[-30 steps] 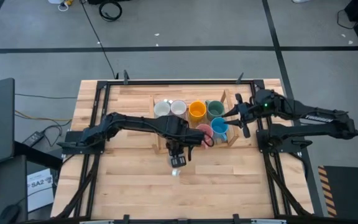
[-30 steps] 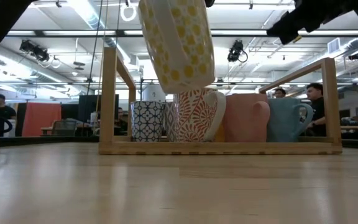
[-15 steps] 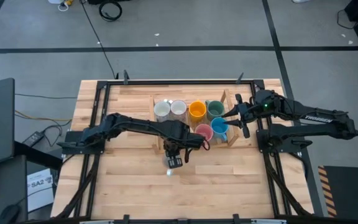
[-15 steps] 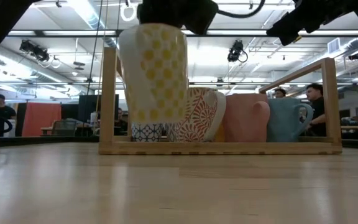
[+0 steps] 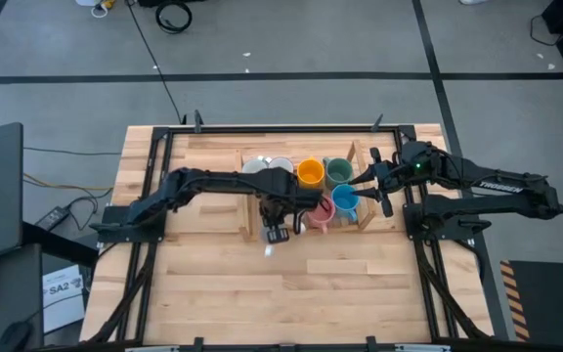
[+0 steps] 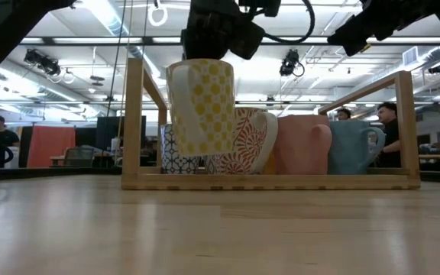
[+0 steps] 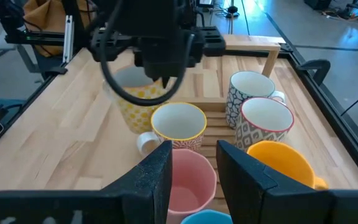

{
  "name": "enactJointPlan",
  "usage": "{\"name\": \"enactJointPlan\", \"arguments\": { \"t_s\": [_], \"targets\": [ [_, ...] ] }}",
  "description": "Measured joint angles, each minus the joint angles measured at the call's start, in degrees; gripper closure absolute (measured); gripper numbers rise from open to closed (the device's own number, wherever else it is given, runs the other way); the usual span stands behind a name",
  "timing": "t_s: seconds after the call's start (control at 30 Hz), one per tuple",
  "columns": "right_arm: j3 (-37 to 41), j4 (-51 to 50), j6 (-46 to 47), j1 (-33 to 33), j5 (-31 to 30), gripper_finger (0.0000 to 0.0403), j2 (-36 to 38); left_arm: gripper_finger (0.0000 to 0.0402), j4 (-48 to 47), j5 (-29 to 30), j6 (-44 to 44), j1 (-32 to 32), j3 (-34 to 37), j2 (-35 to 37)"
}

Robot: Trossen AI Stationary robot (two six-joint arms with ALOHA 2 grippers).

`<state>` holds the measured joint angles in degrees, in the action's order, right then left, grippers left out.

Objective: Place coffee mugs
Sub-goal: Put the yellow cup on the shelf aligned with the blue cup

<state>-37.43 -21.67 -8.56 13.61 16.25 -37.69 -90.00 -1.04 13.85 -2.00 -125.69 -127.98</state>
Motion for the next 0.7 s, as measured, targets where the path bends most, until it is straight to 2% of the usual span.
{"name": "enactJointPlan", "arguments": {
  "t_s": [0.5, 0.7],
  "targets": [
    [0.0, 0.0, -0.1, 0.0, 0.2, 0.0271, 0.0, 0.0372, 0.0, 0.0, -2.5, 2.3, 3.6, 0.1],
    [0.0, 0.0, 0.0, 0.0, 0.2, 0.0271, 0.0, 0.0372, 0.0, 2.3, -2.6, 4.1, 5.7, 0.1]
  ]
}}
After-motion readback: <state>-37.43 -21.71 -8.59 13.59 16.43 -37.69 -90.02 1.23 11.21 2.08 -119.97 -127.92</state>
